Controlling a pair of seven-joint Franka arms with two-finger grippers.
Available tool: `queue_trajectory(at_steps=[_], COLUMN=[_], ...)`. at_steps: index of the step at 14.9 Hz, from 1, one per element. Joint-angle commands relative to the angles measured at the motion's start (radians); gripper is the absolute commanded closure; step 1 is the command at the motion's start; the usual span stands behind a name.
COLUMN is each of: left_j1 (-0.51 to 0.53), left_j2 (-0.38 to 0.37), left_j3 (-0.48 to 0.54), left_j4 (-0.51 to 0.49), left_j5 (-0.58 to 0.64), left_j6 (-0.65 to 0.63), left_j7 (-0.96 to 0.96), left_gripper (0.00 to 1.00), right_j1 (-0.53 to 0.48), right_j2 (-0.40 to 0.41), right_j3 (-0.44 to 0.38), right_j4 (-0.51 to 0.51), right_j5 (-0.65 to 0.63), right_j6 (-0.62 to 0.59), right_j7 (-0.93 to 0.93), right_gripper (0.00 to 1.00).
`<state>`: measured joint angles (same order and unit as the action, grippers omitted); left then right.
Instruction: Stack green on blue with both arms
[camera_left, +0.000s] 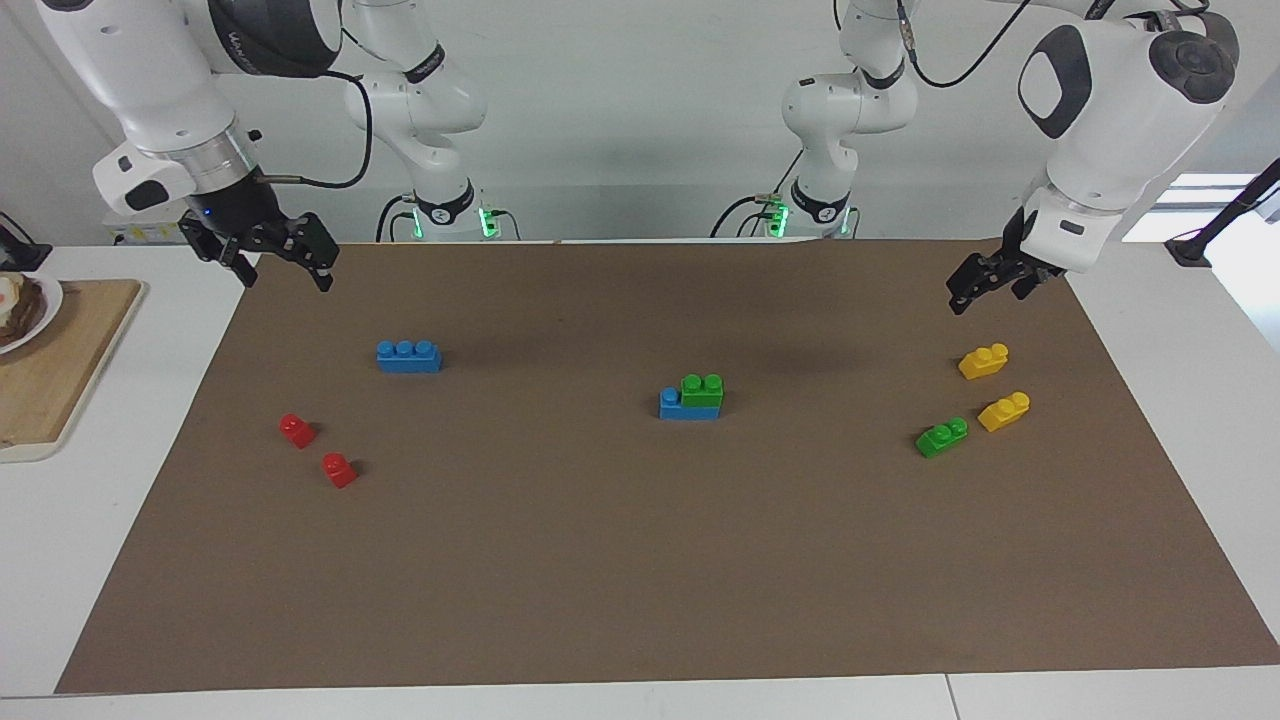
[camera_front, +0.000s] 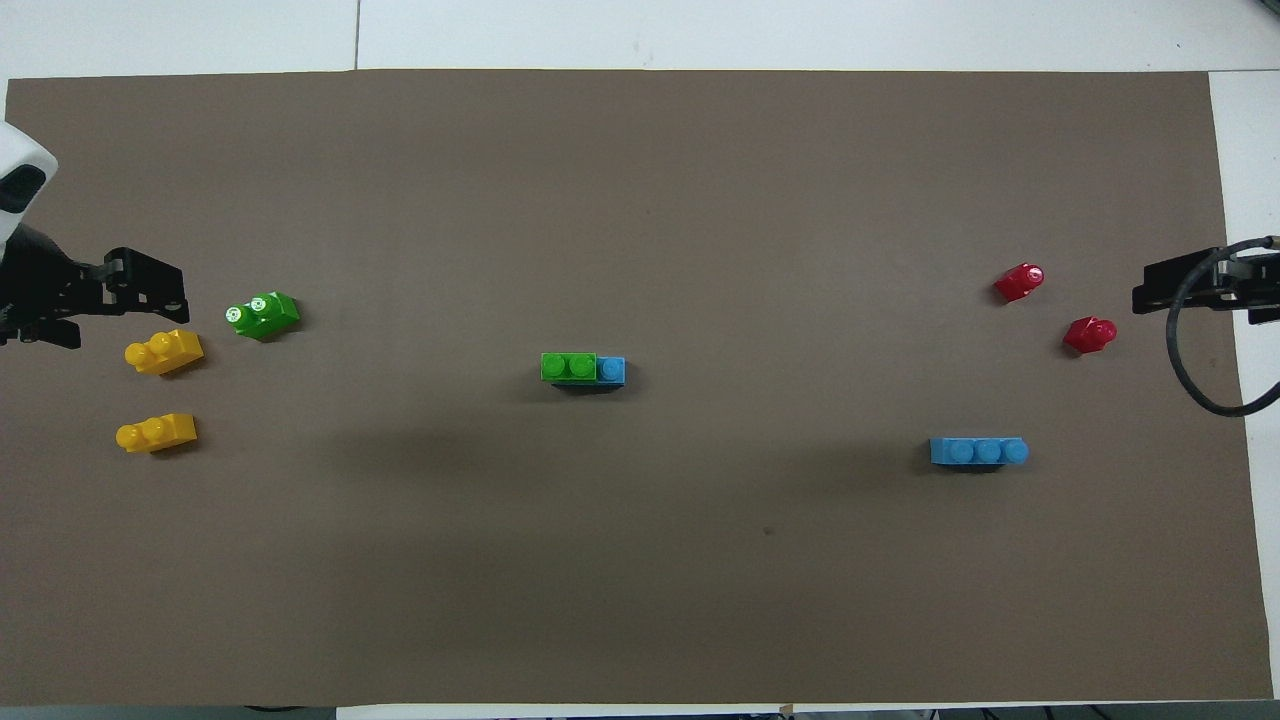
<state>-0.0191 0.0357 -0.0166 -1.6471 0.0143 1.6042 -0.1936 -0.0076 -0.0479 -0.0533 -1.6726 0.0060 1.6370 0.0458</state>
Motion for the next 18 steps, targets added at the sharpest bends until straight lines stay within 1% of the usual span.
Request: queue_trajectory(at_steps=[1, 3, 10, 15, 18], left_j1=[-0.005, -0.037, -0.054, -0.055, -0.053], left_j2=[-0.019, -0.017, -0.016, -0.036, -0.043], left_j3=[0.004, 0.012, 0.007, 0.012, 0.012], left_j4=[-0.020, -0.017, 0.047, 0.047, 0.047], left_j5=[0.003, 0.004, 0.004, -0.017, -0.016], left_j6=[0.020, 0.029, -0.015, -0.046, -0.032], left_j7=[0.016, 0.014, 0.014, 0.014, 0.016], left_gripper=[0.00, 0.00, 0.00, 0.00, 0.00], right_j1=[-0.015, -0.014, -0.014, -0.014, -0.014], right_j2=[-0.006, -0.006, -0.007, -0.009, -0.009], right_j3=[0.012, 0.012, 0.012, 0.010, 0.012], right_j4=[-0.001, -0.004, -0.007, -0.009, -0.009], right_j5=[-0.031, -0.031, -0.031, -0.031, -0.031], right_j6=[0.021, 0.023, 0.023, 0.023, 0.020], right_j7=[-0.067, -0.070, -0.066, -0.066, -0.066], right_gripper=[0.00, 0.00, 0.00, 0.00, 0.00])
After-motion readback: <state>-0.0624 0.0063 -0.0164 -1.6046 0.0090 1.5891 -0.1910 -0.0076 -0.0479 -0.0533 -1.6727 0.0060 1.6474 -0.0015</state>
